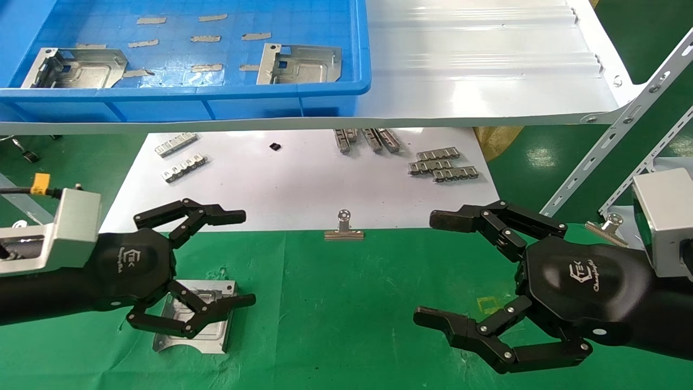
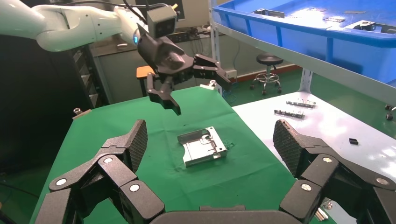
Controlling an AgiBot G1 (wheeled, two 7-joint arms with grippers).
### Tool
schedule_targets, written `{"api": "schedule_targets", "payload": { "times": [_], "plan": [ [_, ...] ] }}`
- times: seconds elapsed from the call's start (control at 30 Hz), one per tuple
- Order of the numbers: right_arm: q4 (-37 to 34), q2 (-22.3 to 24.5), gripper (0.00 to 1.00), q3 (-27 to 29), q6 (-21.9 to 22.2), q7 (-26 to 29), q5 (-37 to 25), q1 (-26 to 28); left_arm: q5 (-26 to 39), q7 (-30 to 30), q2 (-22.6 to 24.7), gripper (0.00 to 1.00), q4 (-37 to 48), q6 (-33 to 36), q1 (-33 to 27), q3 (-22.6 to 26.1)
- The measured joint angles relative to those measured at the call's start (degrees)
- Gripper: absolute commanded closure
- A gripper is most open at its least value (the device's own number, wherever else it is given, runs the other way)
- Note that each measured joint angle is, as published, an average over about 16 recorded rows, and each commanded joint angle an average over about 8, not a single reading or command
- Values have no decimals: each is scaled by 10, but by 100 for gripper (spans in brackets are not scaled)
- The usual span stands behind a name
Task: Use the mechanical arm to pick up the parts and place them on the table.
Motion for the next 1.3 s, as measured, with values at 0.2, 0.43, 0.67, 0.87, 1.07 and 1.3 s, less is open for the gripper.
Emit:
{"api": "schedule_targets", "payload": {
  "times": [0.2, 0.43, 0.67, 0.87, 1.07, 1.3],
  "plan": [
    [0, 0, 0, 0, 0, 0, 0, 0, -15, -53, -13, 0, -62, -6, 33, -34],
    [0, 0, 0, 0, 0, 0, 0, 0, -33, -115, -28, 0, -134, -14, 70, -73],
    [0, 0, 0, 0, 0, 0, 0, 0, -50, -171, -42, 0, -200, -20, 105, -109],
    [0, 0, 0, 0, 0, 0, 0, 0, -59, -198, -49, 0, -235, -24, 124, -129],
    [0, 0, 0, 0, 0, 0, 0, 0, -62, -206, -52, 0, -245, -25, 129, -134],
    [0, 0, 0, 0, 0, 0, 0, 0, -61, -202, -50, 0, -239, -25, 126, -131]
  ]
}}
